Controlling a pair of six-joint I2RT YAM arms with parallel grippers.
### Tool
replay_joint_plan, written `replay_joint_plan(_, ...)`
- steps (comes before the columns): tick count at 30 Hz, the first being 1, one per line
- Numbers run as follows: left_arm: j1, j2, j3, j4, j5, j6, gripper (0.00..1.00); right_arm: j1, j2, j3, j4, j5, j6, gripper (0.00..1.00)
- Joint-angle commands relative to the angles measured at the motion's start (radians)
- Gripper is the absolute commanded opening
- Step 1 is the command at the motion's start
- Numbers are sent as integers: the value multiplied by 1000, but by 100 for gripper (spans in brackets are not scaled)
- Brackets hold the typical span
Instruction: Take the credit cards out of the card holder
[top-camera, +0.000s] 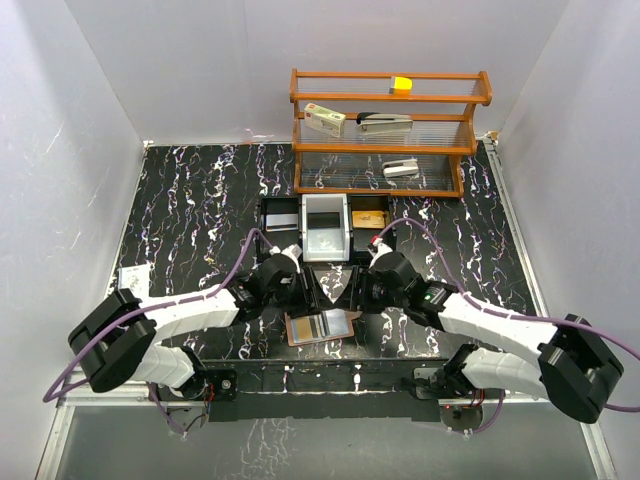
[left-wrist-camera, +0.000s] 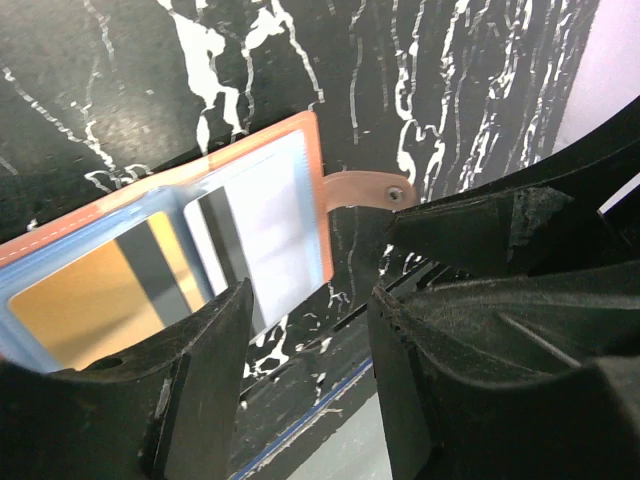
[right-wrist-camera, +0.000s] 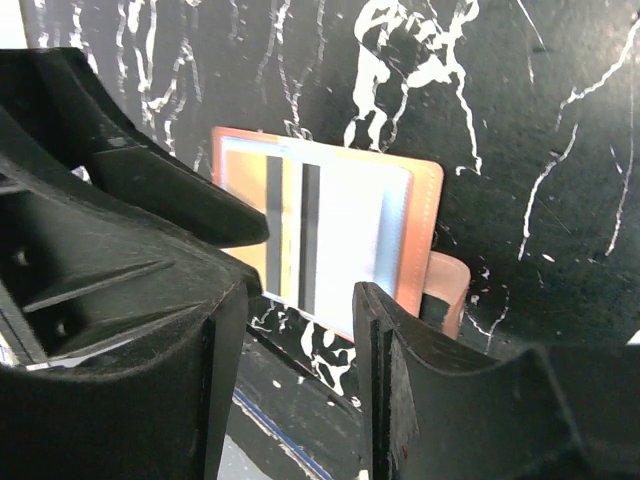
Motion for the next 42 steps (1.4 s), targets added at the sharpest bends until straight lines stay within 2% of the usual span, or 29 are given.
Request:
replay_joint_plan(1, -6, -19, 55, -97, 26, -16, 48, -16, -38, 60, 35, 30, -26, 45)
replay_joint_plan(4, -6, 9, 42, -53, 40, -38, 48, -17, -14, 83, 18, -29, 2, 45)
replay_joint_plan(7, -5, 28, 24, -33, 36, -30, 48, -17, -4, 20, 81, -99, 8, 44)
replay_joint_plan(13, -7, -13, -37, 15, -7, -121, 49, -19, 15, -26, 113, -142, 42, 39)
replay_joint_plan(19, 0, 61, 77, -82, 3, 1, 49, -19, 88, -35, 194, -158, 59, 36)
replay_joint_plan(24, -1, 103, 81, -57, 25, 16, 47, -19, 152, -15, 174, -135, 56, 33)
replay_joint_plan(35, 1, -14, 17, -84, -38, 10, 49, -18, 122, -51, 100, -80, 36, 34)
replay_joint_plan(42, 5, 21, 40, -59, 9, 50, 48, -19, 126, -27, 100, -64, 37, 34)
